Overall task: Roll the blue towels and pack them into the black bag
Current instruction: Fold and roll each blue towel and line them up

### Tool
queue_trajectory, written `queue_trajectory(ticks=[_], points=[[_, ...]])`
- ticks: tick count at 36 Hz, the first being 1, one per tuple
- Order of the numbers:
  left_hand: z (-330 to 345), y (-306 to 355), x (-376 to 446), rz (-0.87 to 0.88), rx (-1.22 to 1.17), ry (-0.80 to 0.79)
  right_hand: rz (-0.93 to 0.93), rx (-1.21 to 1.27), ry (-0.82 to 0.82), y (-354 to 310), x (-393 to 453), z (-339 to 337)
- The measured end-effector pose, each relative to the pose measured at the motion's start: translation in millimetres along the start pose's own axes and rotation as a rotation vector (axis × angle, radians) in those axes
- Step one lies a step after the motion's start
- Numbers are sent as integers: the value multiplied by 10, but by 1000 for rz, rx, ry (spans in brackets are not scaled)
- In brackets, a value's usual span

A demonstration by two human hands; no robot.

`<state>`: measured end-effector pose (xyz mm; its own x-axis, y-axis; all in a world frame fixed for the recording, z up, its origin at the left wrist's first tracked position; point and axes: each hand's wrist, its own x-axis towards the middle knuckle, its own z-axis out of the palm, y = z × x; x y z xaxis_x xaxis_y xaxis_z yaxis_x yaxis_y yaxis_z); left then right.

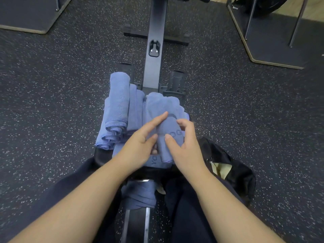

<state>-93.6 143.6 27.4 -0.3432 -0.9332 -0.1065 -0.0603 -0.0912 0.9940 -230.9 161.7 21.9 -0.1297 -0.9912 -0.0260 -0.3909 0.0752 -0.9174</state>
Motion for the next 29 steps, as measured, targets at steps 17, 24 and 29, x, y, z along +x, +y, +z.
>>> queue_trajectory(ticks=[17, 24, 29], points=[[-72, -377, 135, 153, 1510, 161, 30, -107, 212, 18, 85, -24], [-48, -412, 212, 147, 1532, 183, 59, -77, 223, 34, 123, -19], [-28, -445, 212, 135, 1514, 222, 71, -68, 225, 41, 122, -16]])
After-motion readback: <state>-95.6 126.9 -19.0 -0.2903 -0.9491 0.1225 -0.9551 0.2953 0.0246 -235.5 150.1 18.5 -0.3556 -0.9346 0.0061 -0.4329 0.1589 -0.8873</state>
